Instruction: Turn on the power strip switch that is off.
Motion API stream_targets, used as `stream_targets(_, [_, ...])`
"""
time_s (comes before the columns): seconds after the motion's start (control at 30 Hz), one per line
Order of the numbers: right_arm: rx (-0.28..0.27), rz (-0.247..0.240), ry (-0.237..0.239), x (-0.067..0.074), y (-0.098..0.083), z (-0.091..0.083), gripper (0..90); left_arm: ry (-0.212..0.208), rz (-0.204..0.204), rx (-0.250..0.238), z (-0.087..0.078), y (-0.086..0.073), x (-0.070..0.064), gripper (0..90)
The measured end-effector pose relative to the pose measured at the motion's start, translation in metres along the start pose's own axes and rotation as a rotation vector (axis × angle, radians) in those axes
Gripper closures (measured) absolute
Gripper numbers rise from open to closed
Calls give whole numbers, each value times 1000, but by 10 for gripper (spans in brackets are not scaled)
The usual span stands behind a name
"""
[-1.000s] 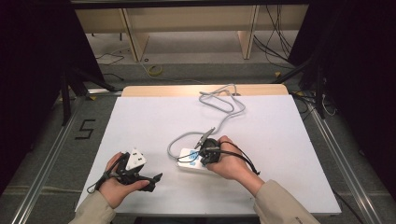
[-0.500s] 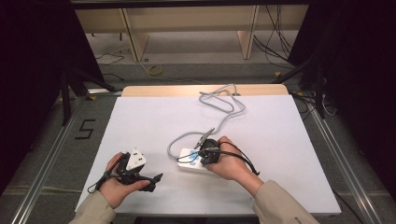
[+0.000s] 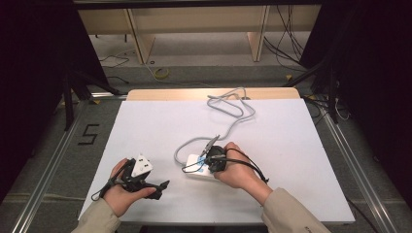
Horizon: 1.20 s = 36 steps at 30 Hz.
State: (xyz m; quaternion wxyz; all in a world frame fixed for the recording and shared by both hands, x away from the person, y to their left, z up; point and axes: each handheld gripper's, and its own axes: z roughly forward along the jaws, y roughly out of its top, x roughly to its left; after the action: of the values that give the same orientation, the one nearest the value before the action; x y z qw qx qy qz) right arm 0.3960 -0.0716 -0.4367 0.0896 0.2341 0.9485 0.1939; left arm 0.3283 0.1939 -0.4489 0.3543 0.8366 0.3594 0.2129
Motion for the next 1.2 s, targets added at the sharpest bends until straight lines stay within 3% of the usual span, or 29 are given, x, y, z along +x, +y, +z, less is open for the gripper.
stream_targets(1.0, [12,4,5,-1,1,1,900,-1,2,2,0,0,-1,24])
stream_targets(1.2, [28,26,5,0,3,1,900,-2,1,3,1,1,-2,25])
